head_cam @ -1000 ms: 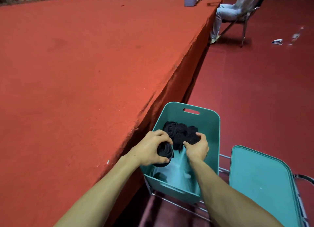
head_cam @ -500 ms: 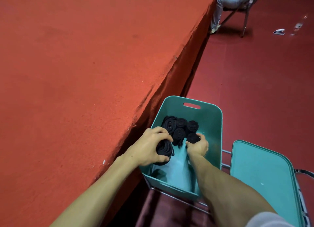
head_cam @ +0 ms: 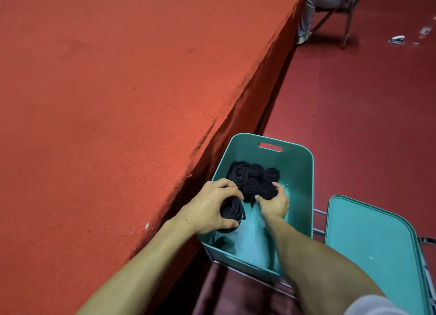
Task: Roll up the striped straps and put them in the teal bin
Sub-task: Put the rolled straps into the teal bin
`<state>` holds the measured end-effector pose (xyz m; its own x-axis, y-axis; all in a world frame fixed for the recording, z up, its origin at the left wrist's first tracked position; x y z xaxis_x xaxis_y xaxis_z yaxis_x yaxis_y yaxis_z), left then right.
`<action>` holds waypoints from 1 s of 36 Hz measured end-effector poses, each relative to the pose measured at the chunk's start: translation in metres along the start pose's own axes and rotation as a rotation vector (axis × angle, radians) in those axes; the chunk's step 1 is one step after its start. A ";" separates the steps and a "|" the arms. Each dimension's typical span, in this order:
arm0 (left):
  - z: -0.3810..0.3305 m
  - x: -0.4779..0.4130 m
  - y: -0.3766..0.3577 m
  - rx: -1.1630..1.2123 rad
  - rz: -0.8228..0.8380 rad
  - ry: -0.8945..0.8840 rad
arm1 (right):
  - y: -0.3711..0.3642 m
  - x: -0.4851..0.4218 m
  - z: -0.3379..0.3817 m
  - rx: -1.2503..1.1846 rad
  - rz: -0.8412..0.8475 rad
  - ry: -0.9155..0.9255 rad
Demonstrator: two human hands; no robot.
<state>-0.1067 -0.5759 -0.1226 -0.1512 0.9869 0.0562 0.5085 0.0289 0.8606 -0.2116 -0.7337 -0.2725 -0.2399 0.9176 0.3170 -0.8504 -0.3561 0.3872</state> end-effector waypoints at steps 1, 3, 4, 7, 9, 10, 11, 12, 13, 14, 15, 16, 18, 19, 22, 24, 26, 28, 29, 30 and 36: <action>0.000 0.000 0.000 0.002 -0.001 0.002 | -0.002 0.001 -0.001 0.000 0.010 -0.006; -0.002 0.001 0.002 0.000 -0.001 0.003 | -0.004 0.002 -0.002 0.012 0.022 -0.028; -0.002 0.001 0.002 -0.002 -0.001 0.004 | -0.004 0.003 -0.003 0.021 0.019 -0.034; -0.001 0.002 0.003 0.004 0.007 0.022 | -0.003 0.001 -0.004 0.024 -0.009 -0.035; 0.000 0.003 0.002 0.005 0.014 0.036 | -0.001 -0.001 -0.004 -0.004 -0.024 -0.042; 0.000 0.004 0.002 0.008 0.019 0.040 | 0.000 -0.001 -0.004 -0.017 -0.027 -0.046; 0.000 0.004 0.002 0.010 0.023 0.042 | 0.001 0.000 -0.004 -0.023 -0.026 -0.048; 0.000 0.003 0.002 0.010 0.024 0.040 | 0.000 0.001 -0.004 -0.026 -0.020 -0.049; 0.000 0.003 0.002 0.009 0.026 0.040 | -0.001 0.002 -0.005 -0.028 -0.010 -0.053; 0.000 0.003 0.002 0.007 0.026 0.040 | -0.002 0.004 -0.005 -0.030 0.005 -0.059; 0.001 0.003 0.002 0.006 0.026 0.043 | -0.003 0.006 -0.006 -0.032 0.019 -0.066; 0.001 0.003 0.002 0.006 0.026 0.045 | -0.004 0.007 -0.006 -0.034 0.035 -0.069; 0.000 0.003 0.002 0.008 0.026 0.045 | -0.007 0.008 -0.005 -0.037 0.059 -0.054; 0.000 0.003 0.002 0.007 0.024 0.042 | -0.008 0.008 -0.004 -0.036 0.067 -0.042; 0.000 0.002 0.000 0.000 0.028 0.036 | -0.011 0.009 -0.003 -0.031 0.083 -0.019; 0.001 0.002 0.000 0.001 0.024 0.034 | -0.012 0.012 -0.004 -0.040 0.085 -0.016; 0.001 0.003 0.000 0.004 0.023 0.030 | -0.013 0.014 -0.005 -0.042 0.081 -0.015; 0.000 0.003 0.000 0.004 0.023 0.020 | -0.014 0.014 -0.004 -0.025 0.070 -0.011; 0.000 0.003 0.000 0.006 0.022 0.019 | -0.015 0.013 -0.003 -0.017 0.060 -0.009; 0.001 0.003 -0.001 0.008 0.020 0.020 | -0.015 0.011 -0.003 -0.011 0.048 -0.009; 0.007 0.004 -0.004 0.018 0.038 0.058 | -0.021 0.007 -0.004 -0.017 -0.001 -0.026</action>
<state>-0.1036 -0.5715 -0.1297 -0.1803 0.9765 0.1184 0.5302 -0.0049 0.8479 -0.1971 -0.7195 -0.2820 -0.2265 0.9131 0.3391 -0.8588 -0.3515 0.3727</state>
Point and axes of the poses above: each hand's wrist, its own x-axis away from the middle knuckle, its own y-axis out of the back of the hand, z = x × y, the point moved 7 cm from there along -x, towards the middle knuckle, and after that the axes turned 5 degrees about z, right-handed, at the moved point
